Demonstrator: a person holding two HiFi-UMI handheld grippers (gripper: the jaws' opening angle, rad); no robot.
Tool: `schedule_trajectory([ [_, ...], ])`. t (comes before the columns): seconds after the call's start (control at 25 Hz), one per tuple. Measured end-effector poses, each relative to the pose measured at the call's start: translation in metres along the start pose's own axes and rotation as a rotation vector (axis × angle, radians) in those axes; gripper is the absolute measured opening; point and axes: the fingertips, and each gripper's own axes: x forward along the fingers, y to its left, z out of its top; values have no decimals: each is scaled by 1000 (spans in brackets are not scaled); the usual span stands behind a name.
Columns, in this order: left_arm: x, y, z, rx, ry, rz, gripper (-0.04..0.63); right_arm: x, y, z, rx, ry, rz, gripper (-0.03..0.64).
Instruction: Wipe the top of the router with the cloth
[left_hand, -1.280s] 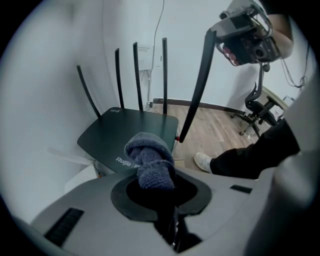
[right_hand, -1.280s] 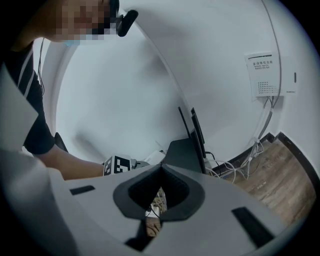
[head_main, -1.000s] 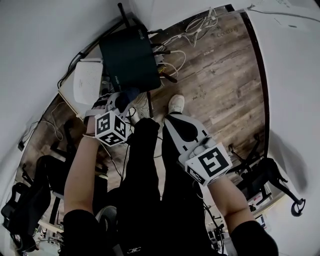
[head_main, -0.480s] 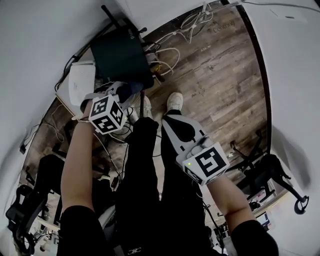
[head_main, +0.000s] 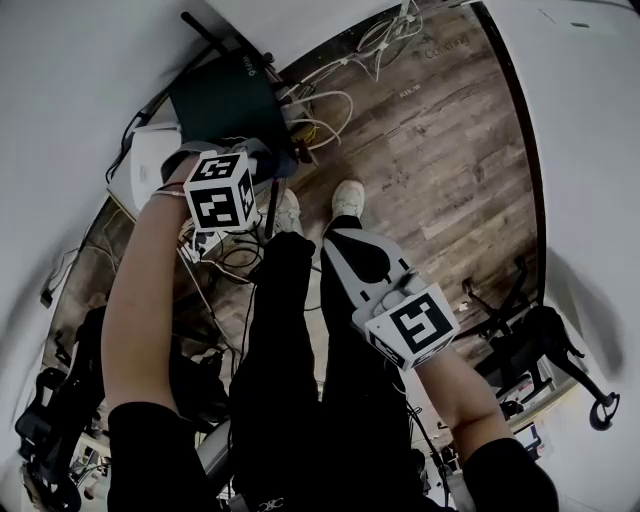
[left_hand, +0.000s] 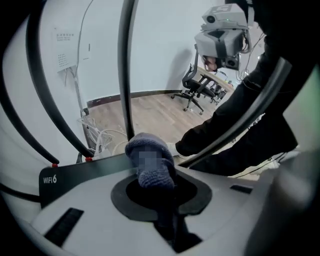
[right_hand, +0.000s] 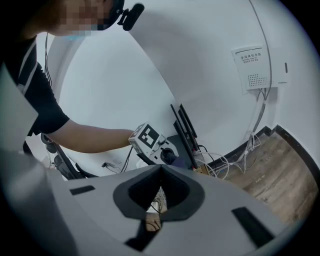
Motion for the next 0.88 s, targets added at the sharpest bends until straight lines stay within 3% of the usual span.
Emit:
schedule_trajectory([
  [0.28, -5, 35, 7, -247, -159, 54, 61, -3, -12, 2, -3, 0, 0, 0],
  [0.52, -15, 55, 3, -437, -246, 37, 57, -6, -18, 0, -2, 0, -4, 0],
  [0.68, -26, 82, -8, -524, -265, 105, 57, -7, -15, 1, -11, 1, 4, -1],
  [0.88, -43, 126, -25, -602, -227, 255, 58, -13, -14, 6, -28, 4, 5, 0],
])
